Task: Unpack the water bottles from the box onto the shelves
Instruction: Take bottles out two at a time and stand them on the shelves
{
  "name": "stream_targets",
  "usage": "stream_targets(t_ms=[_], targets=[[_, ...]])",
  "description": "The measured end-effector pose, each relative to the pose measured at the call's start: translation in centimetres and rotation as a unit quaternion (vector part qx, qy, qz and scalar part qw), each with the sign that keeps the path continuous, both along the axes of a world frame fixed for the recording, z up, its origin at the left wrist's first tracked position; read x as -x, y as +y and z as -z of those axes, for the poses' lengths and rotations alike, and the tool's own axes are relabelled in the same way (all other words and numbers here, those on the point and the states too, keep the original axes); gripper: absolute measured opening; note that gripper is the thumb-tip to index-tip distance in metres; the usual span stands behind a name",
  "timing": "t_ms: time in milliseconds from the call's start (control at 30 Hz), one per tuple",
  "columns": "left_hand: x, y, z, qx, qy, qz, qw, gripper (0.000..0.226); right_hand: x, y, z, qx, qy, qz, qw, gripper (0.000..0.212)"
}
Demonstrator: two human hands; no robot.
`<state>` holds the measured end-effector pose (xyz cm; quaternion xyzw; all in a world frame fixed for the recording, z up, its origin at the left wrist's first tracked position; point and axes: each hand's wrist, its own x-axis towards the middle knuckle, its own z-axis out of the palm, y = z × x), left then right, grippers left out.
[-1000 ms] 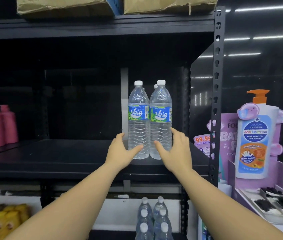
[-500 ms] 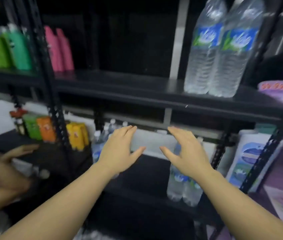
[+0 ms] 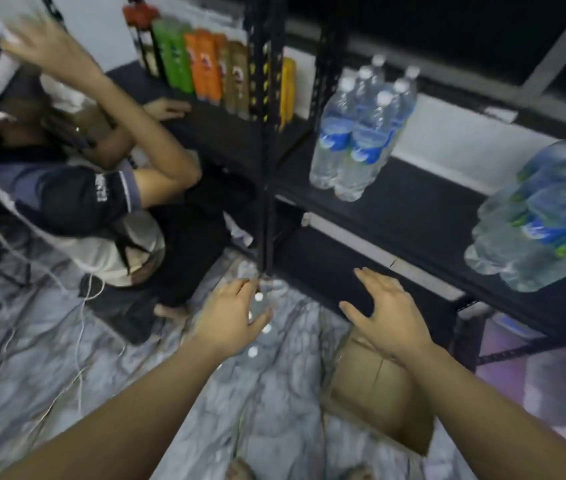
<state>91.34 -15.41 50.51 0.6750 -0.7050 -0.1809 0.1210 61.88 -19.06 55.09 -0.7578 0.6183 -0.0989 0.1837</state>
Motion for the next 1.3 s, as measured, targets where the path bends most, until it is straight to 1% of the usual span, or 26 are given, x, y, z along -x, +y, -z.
stream_targets(t_ms=[167,267,400,567,667,767,833,933,967,1033,1100,1167,1233,1300], targets=[[-6.2,4.7,8.0,-0.096,0.008,-0.056,0.994,0.074,-5.9,2.2,7.9,-0.077,-0.016,-0.027,0.997,0.073],[-8.0,6.5,12.9,-0.148,0.021,-0.097,0.984,0.082,-8.4,3.1,14.0,-0.125,-0.028,-0.041,0.991,0.072],[-9.2,8.0,20.8,-0.208,0.064,-0.16,0.963,0.088,-11.3,3.4,22.5,-0.193,-0.034,-0.082,0.977,0.078],[-9.1,8.4,32.3,-0.236,0.112,-0.228,0.938,0.093,-13.9,2.4,34.8,-0.268,-0.047,-0.065,0.96,0.082],[-8.8,8.1,39.2,-0.239,0.173,-0.28,0.914,0.095,-15.1,1.8,42.8,-0.285,-0.045,-0.055,0.956,0.085],[-9.0,7.1,46.0,-0.208,0.224,-0.324,0.895,0.112,-15.8,1.2,50.2,-0.273,-0.052,-0.042,0.96,0.091],[-9.2,6.2,49.6,-0.197,0.227,-0.333,0.894,0.119,-16.5,0.9,54.4,-0.264,-0.073,-0.033,0.961,0.098],[-9.7,5.2,54.7,-0.199,0.203,-0.329,0.9,0.113,-17.8,0.6,59.4,-0.239,-0.083,-0.04,0.967,0.107],[-9.7,5.1,56.1,-0.188,0.213,-0.327,0.901,0.112,-18.2,0.5,60.6,-0.22,-0.072,-0.04,0.972,0.108],[-9.5,5.2,58.4,-0.165,0.247,-0.339,0.892,0.11,-18.9,0.6,62.5,-0.176,-0.056,-0.032,0.982,0.109],[-9.2,5.1,59.5,-0.147,0.261,-0.355,0.886,0.104,-19.5,1.0,63.9,-0.152,-0.077,-0.018,0.985,0.103],[-8.9,4.8,59.6,-0.126,0.26,-0.366,0.885,0.095,-19.8,1.5,64.4,-0.152,-0.108,-0.003,0.983,0.095],[-8.8,4.7,59.2,-0.12,0.244,-0.355,0.894,0.086,-19.9,1.7,64.0,-0.145,-0.127,0.009,0.981,0.084],[-8.8,4.7,58.3,-0.124,0.229,-0.331,0.907,0.079,-19.7,1.8,63.1,-0.133,-0.138,0.018,0.981,0.079]])
